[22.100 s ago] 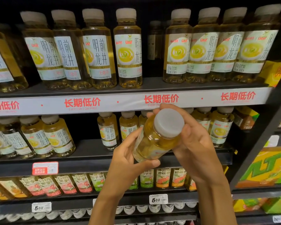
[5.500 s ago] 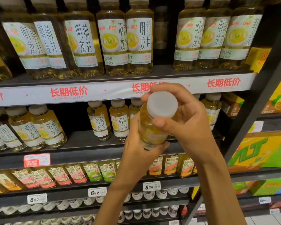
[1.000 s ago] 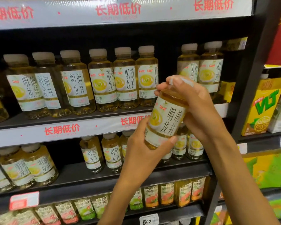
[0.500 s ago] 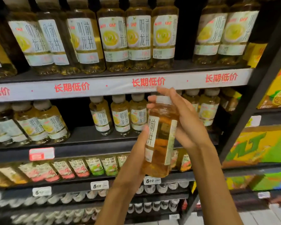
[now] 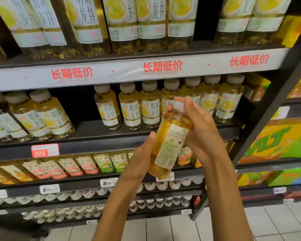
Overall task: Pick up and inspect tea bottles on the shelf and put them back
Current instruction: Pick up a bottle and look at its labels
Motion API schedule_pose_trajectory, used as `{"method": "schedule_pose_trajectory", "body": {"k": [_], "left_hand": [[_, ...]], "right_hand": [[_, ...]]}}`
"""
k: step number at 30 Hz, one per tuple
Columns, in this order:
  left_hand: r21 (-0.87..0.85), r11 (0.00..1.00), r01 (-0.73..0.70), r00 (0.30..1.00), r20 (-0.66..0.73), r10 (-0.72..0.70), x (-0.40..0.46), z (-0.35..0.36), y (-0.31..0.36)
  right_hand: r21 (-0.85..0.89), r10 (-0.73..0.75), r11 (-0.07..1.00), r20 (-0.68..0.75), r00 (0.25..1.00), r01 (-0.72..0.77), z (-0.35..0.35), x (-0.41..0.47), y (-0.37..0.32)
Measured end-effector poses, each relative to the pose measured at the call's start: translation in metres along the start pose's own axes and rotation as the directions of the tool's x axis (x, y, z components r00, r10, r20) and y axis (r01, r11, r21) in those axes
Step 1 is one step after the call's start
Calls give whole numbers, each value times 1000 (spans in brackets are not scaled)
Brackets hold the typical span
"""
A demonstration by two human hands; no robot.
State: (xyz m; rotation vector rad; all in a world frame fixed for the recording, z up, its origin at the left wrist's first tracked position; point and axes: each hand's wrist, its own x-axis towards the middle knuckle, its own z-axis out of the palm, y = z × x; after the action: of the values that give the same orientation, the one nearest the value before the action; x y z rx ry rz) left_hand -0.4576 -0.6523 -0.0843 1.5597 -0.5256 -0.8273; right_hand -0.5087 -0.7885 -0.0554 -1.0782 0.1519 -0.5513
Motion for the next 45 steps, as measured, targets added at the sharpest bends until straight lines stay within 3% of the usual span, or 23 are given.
{"method": "schedule_pose_trajectory", "body": {"k": [6, 9, 12, 14, 17, 21, 24, 26, 28, 30, 32, 37, 41, 43, 45], "left_hand": [[-108, 994, -29, 1000, -10, 28, 0, 7, -1], [-331, 937, 107, 987, 149, -60, -4, 6, -1], [-393, 907, 154, 963, 266, -49, -3, 4, -3], [-350, 931, 107, 975, 222, -28, 1, 3, -4], [-182, 983, -37, 999, 5, 38, 7, 3, -1], [-88, 989, -121, 991, -67, 116, 12, 10, 4], [-143, 980, -137, 987, -103, 123, 15, 13, 2], [-276, 959, -67, 998, -33, 60, 16, 8, -1], [-402, 911, 92, 988, 154, -32, 13, 2, -1], [-440, 875, 204, 944, 325, -57, 11, -1, -1], [-408, 883, 230, 930, 360, -76, 14, -3, -2], [-248, 969, 4, 998, 61, 11, 18, -3, 5], [-220, 972, -87, 996, -45, 78, 18, 6, 9], [-344, 938, -47, 999, -41, 35, 20, 7, 6], [-458, 888, 34, 998, 64, -6, 19, 6, 4]], "right_hand": [[-44, 6, 999, -32, 999, -8, 4, 2, 1], [40, 10, 999, 45, 999, -12, 3, 6, -1], [78, -2, 997, 107, 994, -7, 3, 8, -2], [93, -30, 995, 103, 994, 20, 4, 7, -2], [-3, -84, 996, 48, 995, 85, 7, 6, -4], [-278, -162, 949, -26, 986, 148, 14, 6, -5], [-337, -144, 932, -10, 990, 132, 15, 9, -8], [-318, -107, 941, 43, 993, 115, 12, 11, -10], [-218, -51, 973, 102, 993, 72, 9, 12, -11], [-80, -5, 997, 160, 987, 19, 9, 14, -10], [-16, -26, 999, 175, 984, 29, 10, 15, -9], [-161, -131, 976, 117, 985, 148, 11, 16, -11], [-241, -152, 957, 63, 986, 163, 13, 19, -8], [-284, -124, 948, 87, 988, 144, 12, 21, -6], [-255, -75, 962, 109, 991, 101, 10, 23, -5]]}}
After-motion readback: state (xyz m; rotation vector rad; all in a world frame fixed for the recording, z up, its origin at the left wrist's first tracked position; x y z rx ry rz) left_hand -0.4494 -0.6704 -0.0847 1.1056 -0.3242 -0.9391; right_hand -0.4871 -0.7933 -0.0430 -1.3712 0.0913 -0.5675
